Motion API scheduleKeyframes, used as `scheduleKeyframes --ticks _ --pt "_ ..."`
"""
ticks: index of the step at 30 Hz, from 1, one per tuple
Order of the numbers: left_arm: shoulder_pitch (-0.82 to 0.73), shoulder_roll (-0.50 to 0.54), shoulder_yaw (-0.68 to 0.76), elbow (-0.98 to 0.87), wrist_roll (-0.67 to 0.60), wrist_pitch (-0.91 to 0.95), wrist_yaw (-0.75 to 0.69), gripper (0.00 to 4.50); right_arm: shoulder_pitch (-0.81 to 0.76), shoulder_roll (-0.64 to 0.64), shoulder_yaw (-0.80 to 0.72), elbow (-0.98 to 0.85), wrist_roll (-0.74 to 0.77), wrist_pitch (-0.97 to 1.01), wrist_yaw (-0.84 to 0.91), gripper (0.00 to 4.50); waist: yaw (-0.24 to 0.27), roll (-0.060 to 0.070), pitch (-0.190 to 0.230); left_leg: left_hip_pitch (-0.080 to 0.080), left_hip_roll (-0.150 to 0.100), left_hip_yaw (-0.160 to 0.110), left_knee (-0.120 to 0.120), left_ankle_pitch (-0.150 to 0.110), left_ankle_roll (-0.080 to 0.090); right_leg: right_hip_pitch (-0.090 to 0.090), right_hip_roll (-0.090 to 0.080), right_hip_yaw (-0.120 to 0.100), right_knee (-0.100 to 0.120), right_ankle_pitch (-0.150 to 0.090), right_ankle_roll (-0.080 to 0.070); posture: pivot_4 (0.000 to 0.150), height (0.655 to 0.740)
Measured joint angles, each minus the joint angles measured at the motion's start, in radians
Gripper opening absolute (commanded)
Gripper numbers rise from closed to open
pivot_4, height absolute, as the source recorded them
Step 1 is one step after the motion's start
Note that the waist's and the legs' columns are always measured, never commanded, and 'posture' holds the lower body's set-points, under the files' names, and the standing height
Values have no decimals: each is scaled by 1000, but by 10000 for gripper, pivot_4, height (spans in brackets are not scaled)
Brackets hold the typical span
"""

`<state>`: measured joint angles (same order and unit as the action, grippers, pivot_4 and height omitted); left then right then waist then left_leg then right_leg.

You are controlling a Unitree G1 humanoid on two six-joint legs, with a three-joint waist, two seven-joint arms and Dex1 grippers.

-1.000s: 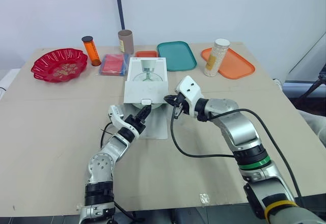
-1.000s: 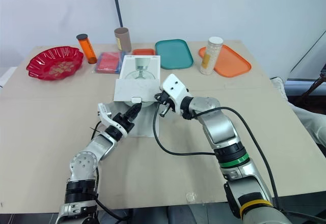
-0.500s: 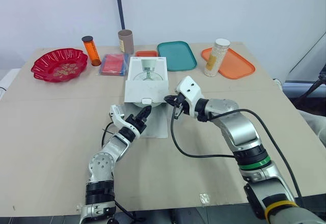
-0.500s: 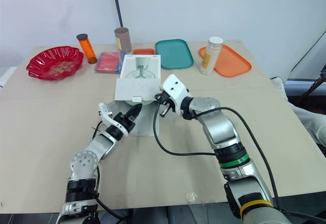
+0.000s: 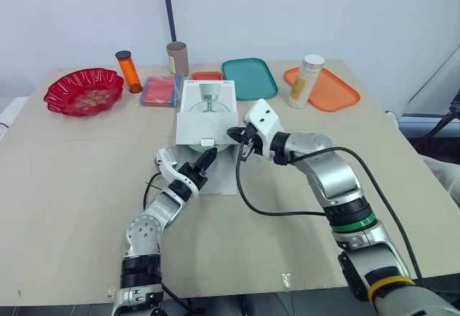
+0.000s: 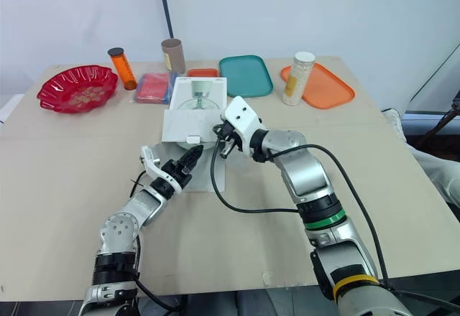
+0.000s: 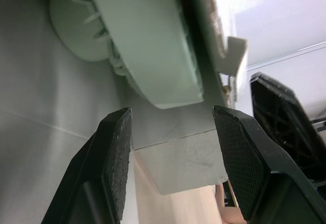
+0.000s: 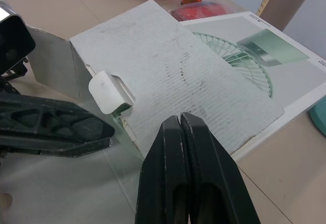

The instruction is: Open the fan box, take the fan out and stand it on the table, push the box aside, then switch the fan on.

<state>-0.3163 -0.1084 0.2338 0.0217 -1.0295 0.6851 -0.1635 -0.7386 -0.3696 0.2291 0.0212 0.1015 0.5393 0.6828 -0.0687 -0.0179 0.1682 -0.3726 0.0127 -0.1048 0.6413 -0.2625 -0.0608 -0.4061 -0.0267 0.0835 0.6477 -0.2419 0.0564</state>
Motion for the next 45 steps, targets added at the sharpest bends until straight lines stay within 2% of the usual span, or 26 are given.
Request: scheduleKeyframes --ticks 33,34,35,38,39,45 --pt "-31 -39 48 46 -12 -30 7 26834 19 5 4 10 -17 -4 -10 0 0 0 0 0 0 0 0 0 0 0 0 0 0 0 0 1500 7400" --pt "-31 -40 49 46 -13 -30 7 24487 19 5 4 10 -19 -3 -10 0 0 0 0 0 0 0 0 0 0 0 0 0 0 0 0 1500 7400" --pt "-32 -41 50 47 -14 -30 6 19625 20 5 4 10 -20 -3 -10 0 0 0 0 0 0 0 0 0 0 0 0 0 0 0 0 1500 7400" --pt "-36 -45 56 47 -25 -33 1 14549 22 5 4 10 -22 -3 -10 0 0 0 0 0 0 0 0 0 0 0 0 0 0 0 0 1500 7400" --pt "-38 -48 60 50 -26 -34 3 10196 23 5 4 9 -22 -3 -9 0 0 0 0 0 0 0 0 0 -1 0 0 0 0 0 0 1500 7400" --pt "-45 -55 67 61 -34 -33 3 9756 24 4 4 9 -28 -3 -10 0 0 0 0 0 0 0 0 0 -1 0 0 0 0 0 0 1500 7400"
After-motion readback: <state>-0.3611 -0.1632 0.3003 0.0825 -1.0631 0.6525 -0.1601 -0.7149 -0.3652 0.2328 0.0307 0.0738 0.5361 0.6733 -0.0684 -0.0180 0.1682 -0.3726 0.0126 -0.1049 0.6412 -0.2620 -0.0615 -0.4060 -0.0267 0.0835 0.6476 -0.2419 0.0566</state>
